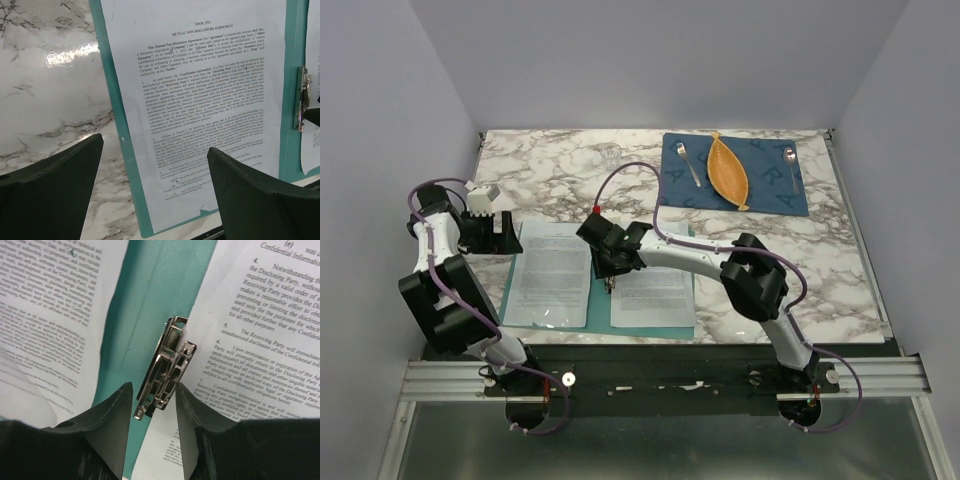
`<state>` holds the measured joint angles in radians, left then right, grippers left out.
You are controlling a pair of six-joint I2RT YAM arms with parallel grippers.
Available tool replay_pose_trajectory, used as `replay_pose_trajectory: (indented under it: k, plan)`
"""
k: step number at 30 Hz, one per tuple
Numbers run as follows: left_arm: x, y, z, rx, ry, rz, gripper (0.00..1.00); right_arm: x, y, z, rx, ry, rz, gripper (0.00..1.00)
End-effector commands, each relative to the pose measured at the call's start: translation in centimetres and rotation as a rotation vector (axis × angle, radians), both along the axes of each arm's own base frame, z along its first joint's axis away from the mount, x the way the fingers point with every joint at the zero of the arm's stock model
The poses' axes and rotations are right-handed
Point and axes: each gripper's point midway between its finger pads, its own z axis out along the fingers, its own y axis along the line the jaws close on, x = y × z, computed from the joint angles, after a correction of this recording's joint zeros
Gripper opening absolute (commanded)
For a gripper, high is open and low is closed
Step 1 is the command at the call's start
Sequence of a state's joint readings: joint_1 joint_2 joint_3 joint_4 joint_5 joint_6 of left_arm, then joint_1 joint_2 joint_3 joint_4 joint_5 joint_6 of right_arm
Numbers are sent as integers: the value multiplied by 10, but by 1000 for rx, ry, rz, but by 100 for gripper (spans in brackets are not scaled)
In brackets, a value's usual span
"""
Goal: Put the files into the folder
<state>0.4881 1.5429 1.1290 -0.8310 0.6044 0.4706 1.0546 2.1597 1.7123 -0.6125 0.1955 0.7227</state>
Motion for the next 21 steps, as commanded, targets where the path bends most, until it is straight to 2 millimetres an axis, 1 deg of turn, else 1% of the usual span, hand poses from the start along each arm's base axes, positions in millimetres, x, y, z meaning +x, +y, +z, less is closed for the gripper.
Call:
replay_pose_trajectory:
  k: [1,2,7,11,21]
  plan:
    - [-13,-1,-13,-51,7,-97,99,-9,5,-8,-49,16,-12,47]
    - [-14,3,-17,-59,20,-86,98,-9,4,-14,-63,27,-15,47]
    - [-20,9,-21,-67,24,-80,98,-9,3,-22,-90,38,-30,45]
    - [-24,9,-22,-65,16,-93,99,-9,1,-26,-100,48,-39,41]
    - [-31,9,-30,-68,27,-117,98,-12,-5,-28,-126,60,-56,38]
